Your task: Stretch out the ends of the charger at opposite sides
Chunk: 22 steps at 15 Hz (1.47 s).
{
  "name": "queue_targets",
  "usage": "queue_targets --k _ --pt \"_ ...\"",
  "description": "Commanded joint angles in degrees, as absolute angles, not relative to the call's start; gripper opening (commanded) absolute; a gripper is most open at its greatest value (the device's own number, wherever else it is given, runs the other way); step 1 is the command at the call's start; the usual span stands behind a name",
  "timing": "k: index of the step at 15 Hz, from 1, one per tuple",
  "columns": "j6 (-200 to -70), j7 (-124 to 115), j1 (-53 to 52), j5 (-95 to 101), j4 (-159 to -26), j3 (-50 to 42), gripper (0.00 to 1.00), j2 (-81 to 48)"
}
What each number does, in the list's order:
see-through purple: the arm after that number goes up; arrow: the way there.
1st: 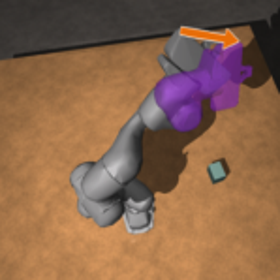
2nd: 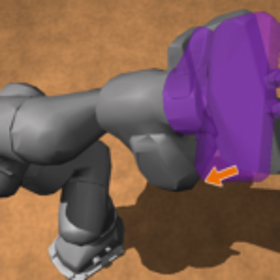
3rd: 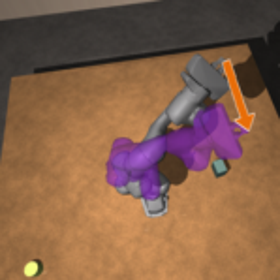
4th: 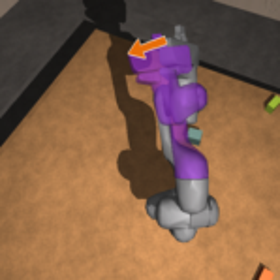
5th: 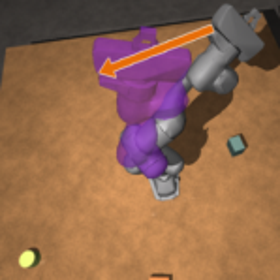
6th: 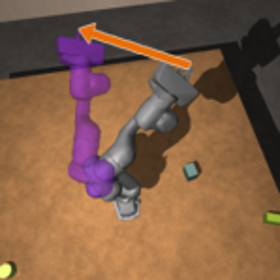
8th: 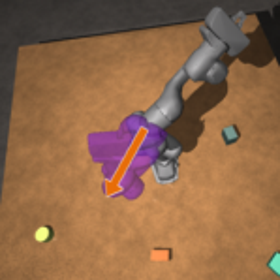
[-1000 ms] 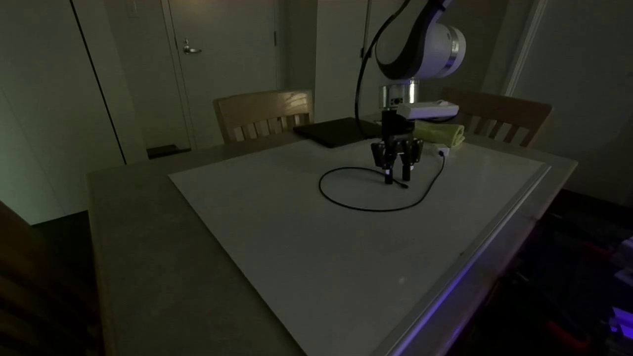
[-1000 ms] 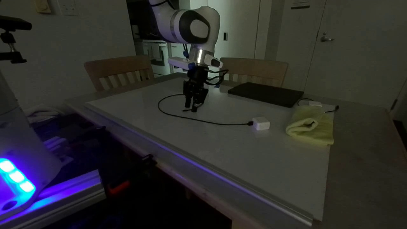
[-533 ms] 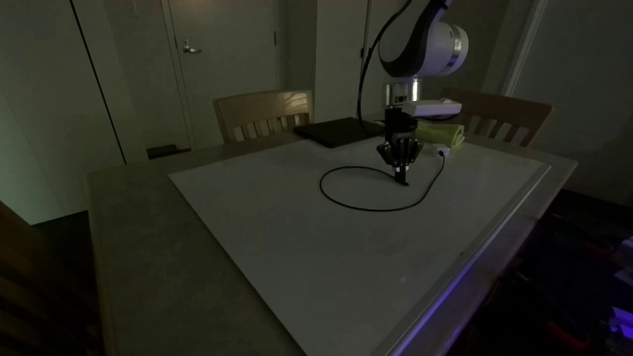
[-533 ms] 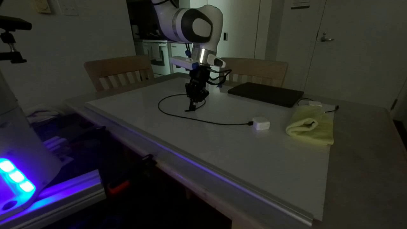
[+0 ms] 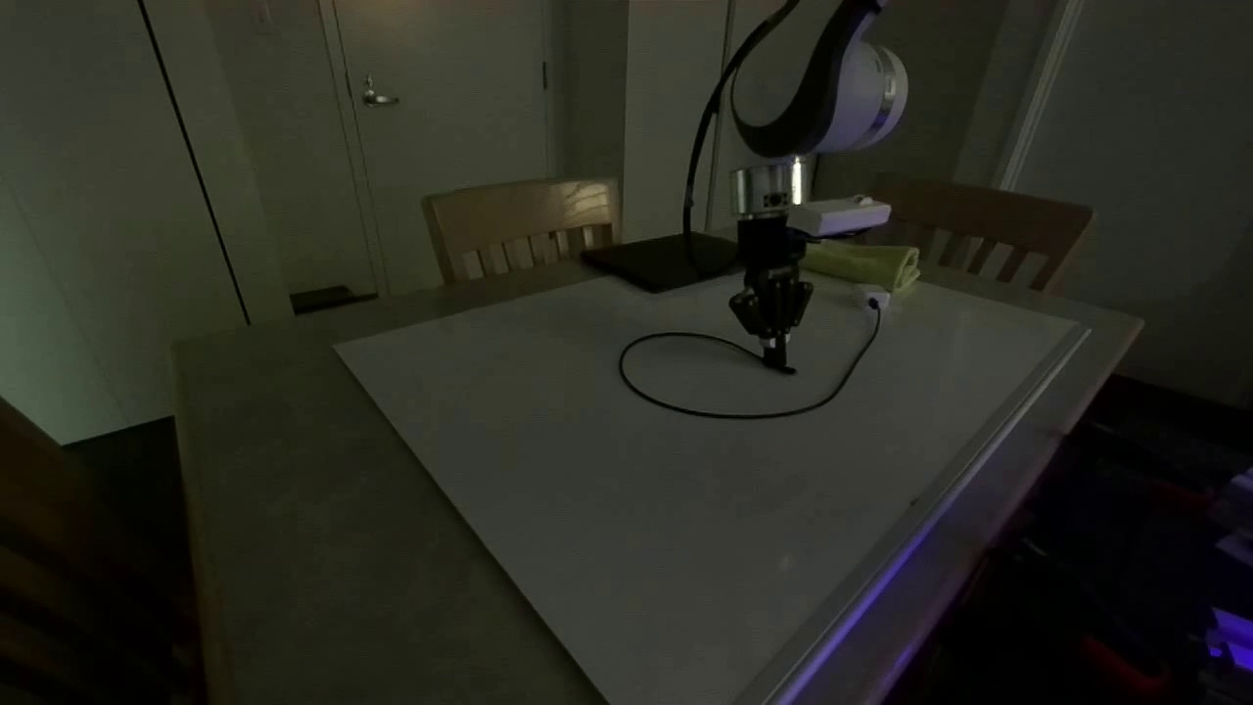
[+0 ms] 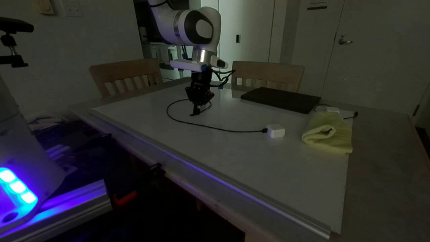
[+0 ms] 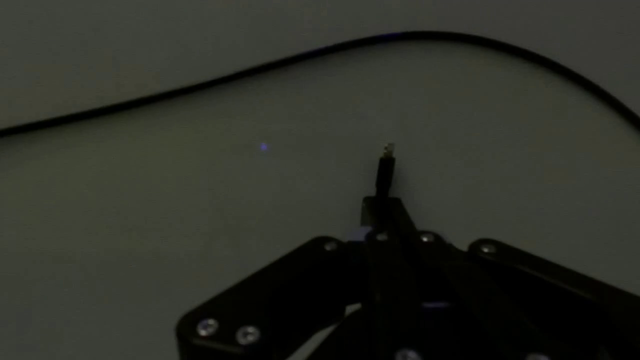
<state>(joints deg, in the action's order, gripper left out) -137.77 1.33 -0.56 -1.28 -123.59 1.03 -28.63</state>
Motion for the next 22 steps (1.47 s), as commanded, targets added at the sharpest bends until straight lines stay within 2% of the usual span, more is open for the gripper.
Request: queue_targets --k 1,4,11,21,22 --pt "-139.4 6.8 -1.6 3.6 -122.7 1.9 0.01 -30.0" --pt "-138.2 4.9 -1.9 3.7 -123.1 1.6 0.03 -28.8" --pt "-138.2 4.8 -1.9 3.7 -123.1 1.6 0.01 -28.8" --pt "-140.1 26.4 -1.4 9.6 -114.1 6.5 0.01 -32.2" --pt "-139.9 22.5 -1.6 8.4 -117.5 5.7 0.03 -29.5"
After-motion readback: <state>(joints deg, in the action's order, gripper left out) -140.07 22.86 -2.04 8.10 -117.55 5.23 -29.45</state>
